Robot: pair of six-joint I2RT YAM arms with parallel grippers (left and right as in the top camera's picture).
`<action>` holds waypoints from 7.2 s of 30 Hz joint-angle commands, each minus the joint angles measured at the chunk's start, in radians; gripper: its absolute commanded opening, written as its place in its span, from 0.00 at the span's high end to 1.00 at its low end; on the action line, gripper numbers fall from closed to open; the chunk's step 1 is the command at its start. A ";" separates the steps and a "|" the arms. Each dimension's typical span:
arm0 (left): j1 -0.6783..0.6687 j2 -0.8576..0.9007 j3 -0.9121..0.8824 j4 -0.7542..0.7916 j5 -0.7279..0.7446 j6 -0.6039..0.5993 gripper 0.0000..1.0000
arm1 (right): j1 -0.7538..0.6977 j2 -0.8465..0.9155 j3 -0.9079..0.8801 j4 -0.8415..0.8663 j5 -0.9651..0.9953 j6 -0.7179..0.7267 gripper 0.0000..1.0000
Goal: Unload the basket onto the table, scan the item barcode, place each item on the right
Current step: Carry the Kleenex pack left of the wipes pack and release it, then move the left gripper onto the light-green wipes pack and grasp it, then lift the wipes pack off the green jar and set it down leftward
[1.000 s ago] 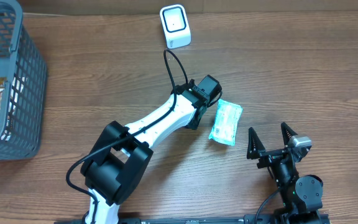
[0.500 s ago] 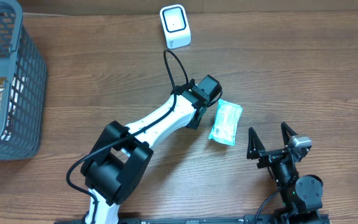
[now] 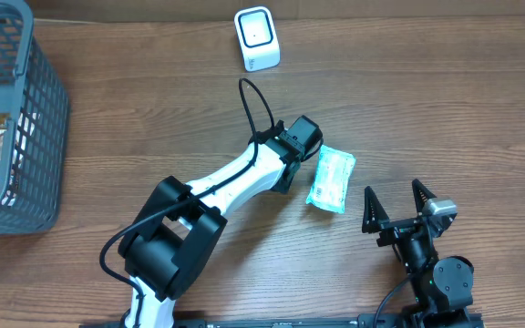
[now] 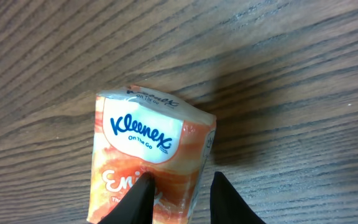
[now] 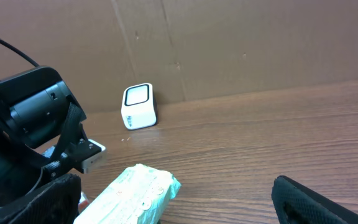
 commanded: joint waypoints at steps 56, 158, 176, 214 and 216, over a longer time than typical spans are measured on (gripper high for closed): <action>0.117 -0.064 0.151 -0.160 0.319 -0.069 0.46 | -0.005 -0.007 -0.011 0.006 0.010 -0.004 0.00; -0.186 0.030 0.323 -0.155 0.266 -0.192 0.59 | -0.005 -0.007 -0.011 0.006 0.010 -0.004 0.00; -0.168 -0.042 0.323 -0.151 0.263 -0.203 0.60 | -0.005 -0.007 -0.011 0.006 0.010 -0.004 0.00; -0.058 -0.042 0.323 -0.258 0.233 -0.233 0.61 | -0.005 -0.007 -0.011 0.006 0.010 -0.004 0.00; -0.062 -0.042 0.323 -0.257 0.233 -0.234 0.61 | -0.005 -0.007 -0.011 0.006 0.010 -0.004 0.00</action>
